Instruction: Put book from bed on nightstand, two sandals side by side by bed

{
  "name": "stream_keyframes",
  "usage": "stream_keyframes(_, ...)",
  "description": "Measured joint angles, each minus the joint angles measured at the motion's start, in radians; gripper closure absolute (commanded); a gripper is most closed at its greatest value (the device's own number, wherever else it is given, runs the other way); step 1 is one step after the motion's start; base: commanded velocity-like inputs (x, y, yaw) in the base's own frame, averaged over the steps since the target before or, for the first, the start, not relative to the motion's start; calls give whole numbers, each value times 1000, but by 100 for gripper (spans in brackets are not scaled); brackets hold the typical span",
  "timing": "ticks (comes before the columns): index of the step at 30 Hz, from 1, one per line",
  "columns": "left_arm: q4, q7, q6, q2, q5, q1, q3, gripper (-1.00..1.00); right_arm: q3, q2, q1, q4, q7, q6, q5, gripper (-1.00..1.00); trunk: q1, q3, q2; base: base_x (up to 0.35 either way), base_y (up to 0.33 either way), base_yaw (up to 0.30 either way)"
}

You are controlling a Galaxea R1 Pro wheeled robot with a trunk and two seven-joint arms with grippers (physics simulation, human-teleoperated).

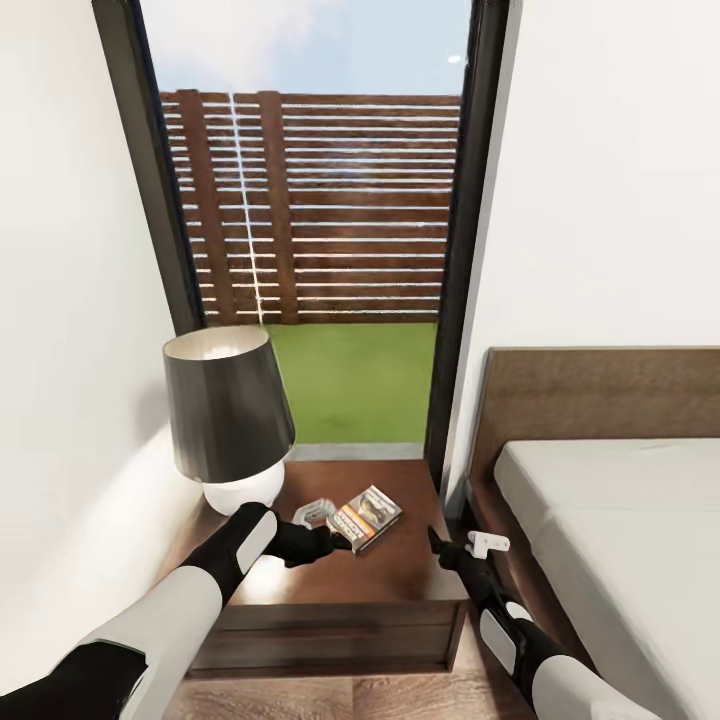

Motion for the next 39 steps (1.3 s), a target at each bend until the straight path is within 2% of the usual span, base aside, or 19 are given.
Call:
stream_keyframes(27, 0, -4, 5, -3, 0, 0, 0, -100, 1, 0, 0, 0, 0, 1, 3, -100, -104, 85, 189, 0, 0, 0)
stream_keyframes(39, 0, -5, 14, -17, 1, 0, 0, -100, 1, 0, 0, 0, -2, 2, 4, -100, -150, 122, 273, 0, 0, 0)
